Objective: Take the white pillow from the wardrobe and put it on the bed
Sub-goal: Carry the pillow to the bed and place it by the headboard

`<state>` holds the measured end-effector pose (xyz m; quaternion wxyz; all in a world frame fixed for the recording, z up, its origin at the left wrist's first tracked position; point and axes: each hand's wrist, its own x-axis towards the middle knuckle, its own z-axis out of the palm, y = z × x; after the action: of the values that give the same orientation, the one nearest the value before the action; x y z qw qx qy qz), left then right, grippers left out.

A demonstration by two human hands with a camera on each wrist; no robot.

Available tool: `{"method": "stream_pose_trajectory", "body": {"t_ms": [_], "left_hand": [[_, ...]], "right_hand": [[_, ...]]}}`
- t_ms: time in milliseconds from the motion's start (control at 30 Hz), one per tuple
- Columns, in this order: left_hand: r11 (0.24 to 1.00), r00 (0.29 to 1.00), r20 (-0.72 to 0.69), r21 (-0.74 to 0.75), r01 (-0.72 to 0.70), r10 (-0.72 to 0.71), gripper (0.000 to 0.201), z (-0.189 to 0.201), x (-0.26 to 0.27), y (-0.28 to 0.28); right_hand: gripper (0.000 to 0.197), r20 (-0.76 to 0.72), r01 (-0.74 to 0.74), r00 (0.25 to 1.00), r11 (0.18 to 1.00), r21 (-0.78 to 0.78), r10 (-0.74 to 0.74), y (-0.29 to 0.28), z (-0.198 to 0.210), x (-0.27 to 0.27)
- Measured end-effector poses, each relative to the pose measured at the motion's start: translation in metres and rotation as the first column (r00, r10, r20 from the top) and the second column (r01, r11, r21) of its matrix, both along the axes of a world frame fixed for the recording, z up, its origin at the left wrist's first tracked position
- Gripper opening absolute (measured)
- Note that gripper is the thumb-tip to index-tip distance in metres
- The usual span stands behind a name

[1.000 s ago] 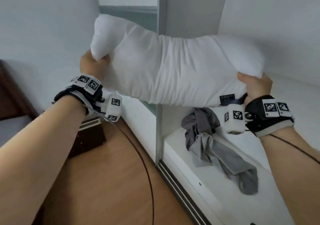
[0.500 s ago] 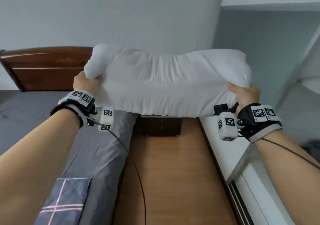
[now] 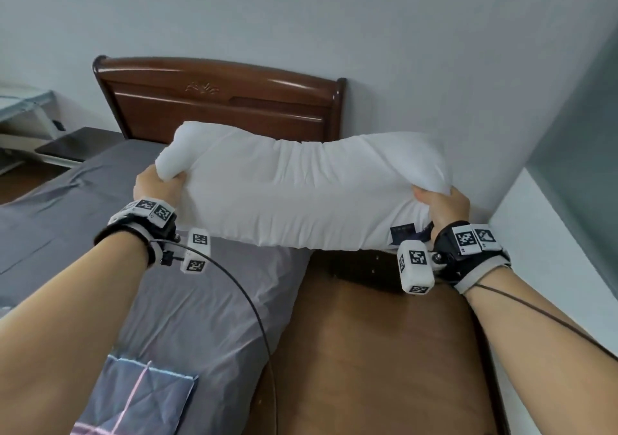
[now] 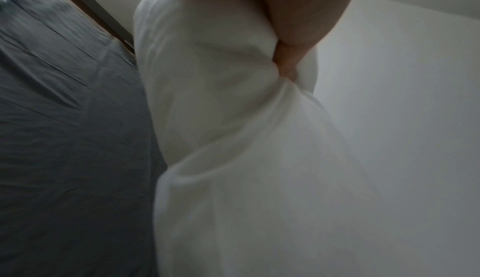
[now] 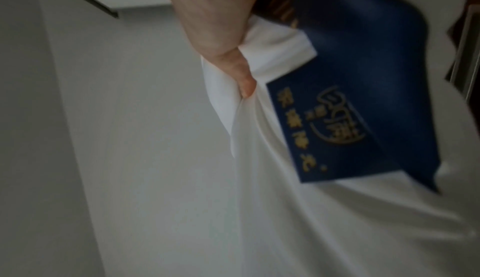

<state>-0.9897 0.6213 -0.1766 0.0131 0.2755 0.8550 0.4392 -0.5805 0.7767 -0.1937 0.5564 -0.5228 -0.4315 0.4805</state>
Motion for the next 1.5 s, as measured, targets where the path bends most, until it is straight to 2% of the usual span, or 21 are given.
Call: {"method": "stream_pose_trajectory", "body": {"t_ms": [167,300,433,667,833,967,1067,1200,1333,1400,1500], "left_hand": [[0.989,0.989,0.077,-0.089,-0.119,0.126,0.020,-0.017,-0.049,0.082],[0.978,0.974,0.127,-0.115,-0.176,0.190,0.019,-0.039,-0.097,0.138],[0.967,0.967,0.144,-0.179,-0.182,0.209,0.027,-0.066,-0.160,0.200],[0.931,0.968,0.157,-0.340,-0.136,0.198,0.032,-0.098,-0.257,0.317],[0.867,0.963,0.154,-0.484,-0.122,0.221,0.038,-0.122,-0.303,0.391],[0.835,0.953,0.187,-0.540,-0.102,0.238,0.038,-0.151,-0.341,0.443],[0.823,0.946,0.202,-0.560,-0.101,0.254,0.037,-0.176,-0.367,0.481],[0.793,0.940,0.191,-0.598,-0.116,0.281,0.030,-0.209,-0.398,0.530],[0.816,0.927,0.237,-0.567,-0.112,0.292,0.029,-0.241,-0.432,0.574],[0.835,0.921,0.260,-0.539,-0.110,0.289,0.032,-0.259,-0.448,0.597],[0.874,0.922,0.276,-0.473,-0.116,0.272,0.037,-0.295,-0.471,0.630]], "right_hand": [[0.027,0.053,-0.090,0.994,0.994,-0.062,0.093,0.114,-0.015,-0.067],[0.019,0.083,-0.157,0.983,0.983,-0.099,0.165,0.190,-0.035,-0.128],[0.019,0.102,-0.204,0.971,0.970,-0.130,0.218,0.259,-0.060,-0.194],[0.019,0.187,-0.180,0.954,0.948,-0.262,0.233,0.379,-0.113,-0.294],[0.021,0.222,-0.197,0.934,0.921,-0.337,0.281,0.455,-0.137,-0.342],[0.017,0.257,-0.241,0.896,0.883,-0.402,0.362,0.518,-0.171,-0.373],[0.007,0.291,-0.265,0.861,0.856,-0.444,0.418,0.556,-0.201,-0.393],[0.009,0.283,-0.278,0.842,0.818,-0.504,0.460,0.596,-0.237,-0.418],[0.011,0.217,-0.311,0.852,0.795,-0.521,0.476,0.622,-0.269,-0.444],[0.004,0.192,-0.311,0.865,0.795,-0.521,0.464,0.632,-0.289,-0.457],[0.004,0.155,-0.307,0.883,0.796,-0.522,0.442,0.642,-0.325,-0.477]]}}
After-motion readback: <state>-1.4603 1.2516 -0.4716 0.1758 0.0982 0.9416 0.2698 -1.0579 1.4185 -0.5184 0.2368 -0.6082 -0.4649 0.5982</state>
